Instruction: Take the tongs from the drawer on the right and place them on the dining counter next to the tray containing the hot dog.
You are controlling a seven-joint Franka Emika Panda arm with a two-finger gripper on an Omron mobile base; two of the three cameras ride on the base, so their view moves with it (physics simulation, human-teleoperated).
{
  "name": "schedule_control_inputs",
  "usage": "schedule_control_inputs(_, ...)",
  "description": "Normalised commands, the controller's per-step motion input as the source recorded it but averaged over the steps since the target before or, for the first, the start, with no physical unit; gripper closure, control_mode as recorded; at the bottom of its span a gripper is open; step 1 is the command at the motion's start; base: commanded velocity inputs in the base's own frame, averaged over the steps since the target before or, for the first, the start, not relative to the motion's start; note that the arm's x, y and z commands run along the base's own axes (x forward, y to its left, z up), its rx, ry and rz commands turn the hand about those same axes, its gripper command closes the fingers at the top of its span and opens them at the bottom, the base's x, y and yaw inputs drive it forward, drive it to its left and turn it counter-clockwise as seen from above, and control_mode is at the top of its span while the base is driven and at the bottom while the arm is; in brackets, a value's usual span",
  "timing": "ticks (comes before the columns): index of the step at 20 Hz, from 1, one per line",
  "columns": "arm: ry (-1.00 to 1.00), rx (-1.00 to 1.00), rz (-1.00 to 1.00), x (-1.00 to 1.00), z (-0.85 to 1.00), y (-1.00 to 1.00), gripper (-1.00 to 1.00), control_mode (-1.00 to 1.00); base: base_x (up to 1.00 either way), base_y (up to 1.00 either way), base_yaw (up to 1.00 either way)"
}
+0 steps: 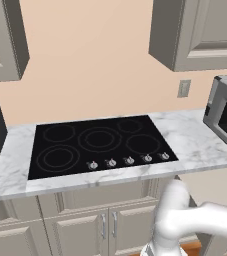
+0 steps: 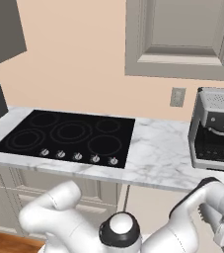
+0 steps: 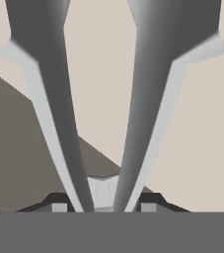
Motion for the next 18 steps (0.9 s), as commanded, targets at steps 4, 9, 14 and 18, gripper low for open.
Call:
schedule_control_inputs(4,-0.22,0.0,0.16,-0.31,0.68,0.43,1.0,-1.0,0.0,0.0,0.0)
schedule_control_inputs(9,-0.25,0.0,0.14,-0.04,0.77,0.63,1.0,-1.0,0.0,0.0,0.0)
schedule_control_inputs(14,-0.27,0.0,0.09,0.12,0.83,0.8,1.0,-1.0,0.0,0.0,0.0)
schedule_control_inputs(18,-0.22,0.0,0.06,0.23,0.79,0.57,1.0,-1.0,0.0,0.0,0.0)
